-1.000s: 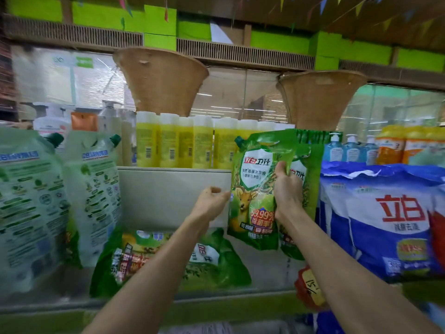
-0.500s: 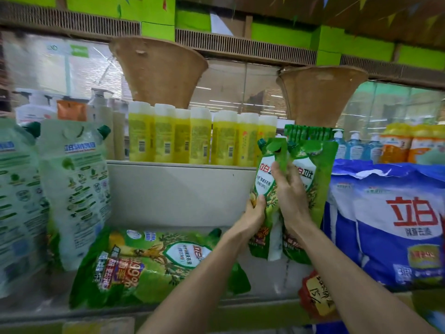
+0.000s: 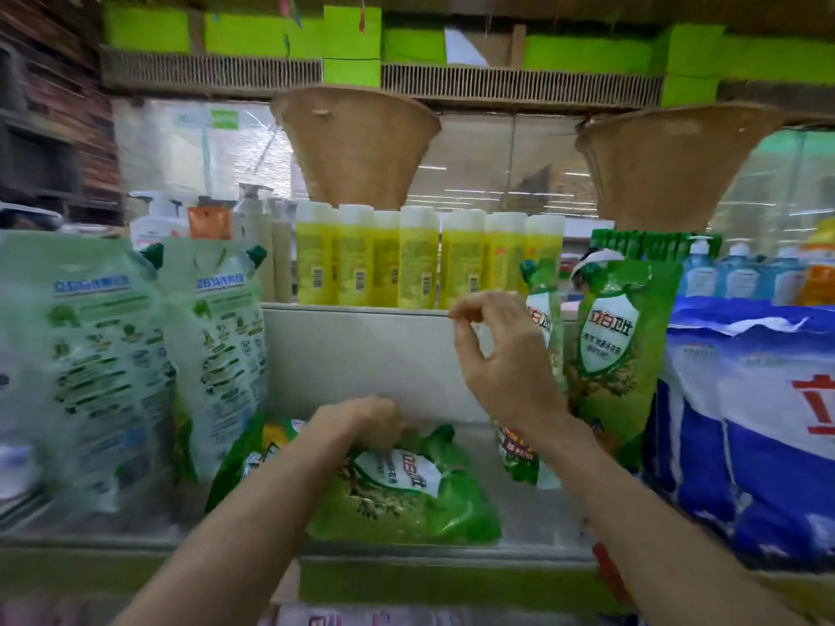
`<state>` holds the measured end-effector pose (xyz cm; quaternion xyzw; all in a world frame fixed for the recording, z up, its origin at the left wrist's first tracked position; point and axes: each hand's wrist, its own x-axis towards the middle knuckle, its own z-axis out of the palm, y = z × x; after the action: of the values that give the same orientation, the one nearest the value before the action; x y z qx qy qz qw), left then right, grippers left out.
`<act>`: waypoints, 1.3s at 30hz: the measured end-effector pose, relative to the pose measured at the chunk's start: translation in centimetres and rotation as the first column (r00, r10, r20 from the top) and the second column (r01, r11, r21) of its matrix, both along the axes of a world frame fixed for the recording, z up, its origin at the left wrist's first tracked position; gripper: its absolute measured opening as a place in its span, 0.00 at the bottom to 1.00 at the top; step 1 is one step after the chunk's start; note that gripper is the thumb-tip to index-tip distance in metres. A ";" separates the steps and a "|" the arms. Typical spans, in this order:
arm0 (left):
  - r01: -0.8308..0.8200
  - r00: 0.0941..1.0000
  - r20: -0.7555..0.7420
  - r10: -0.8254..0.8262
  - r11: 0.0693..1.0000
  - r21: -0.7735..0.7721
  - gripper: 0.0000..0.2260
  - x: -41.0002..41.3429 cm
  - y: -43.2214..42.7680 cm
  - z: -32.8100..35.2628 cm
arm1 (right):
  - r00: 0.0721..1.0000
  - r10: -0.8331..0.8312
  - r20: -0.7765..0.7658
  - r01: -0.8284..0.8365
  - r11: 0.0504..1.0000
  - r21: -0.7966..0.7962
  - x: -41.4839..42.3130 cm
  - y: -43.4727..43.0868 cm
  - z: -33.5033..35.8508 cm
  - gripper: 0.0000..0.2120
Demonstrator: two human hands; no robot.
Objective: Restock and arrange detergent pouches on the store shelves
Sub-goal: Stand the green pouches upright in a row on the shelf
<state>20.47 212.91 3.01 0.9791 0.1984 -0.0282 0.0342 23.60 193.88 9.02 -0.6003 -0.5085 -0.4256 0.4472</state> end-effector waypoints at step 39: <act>0.340 0.042 0.576 0.816 0.530 -0.777 0.16 -5.0 0.8 5.7 | 0.327 0.494 -0.805 -0.489 0.818 0.303 0.4 5.5 -1.6 0.52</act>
<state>15.48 213.69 8.69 0.5244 0.2822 0.5505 0.5851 23.98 199.42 7.44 -0.5451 -0.3729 0.0844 0.7461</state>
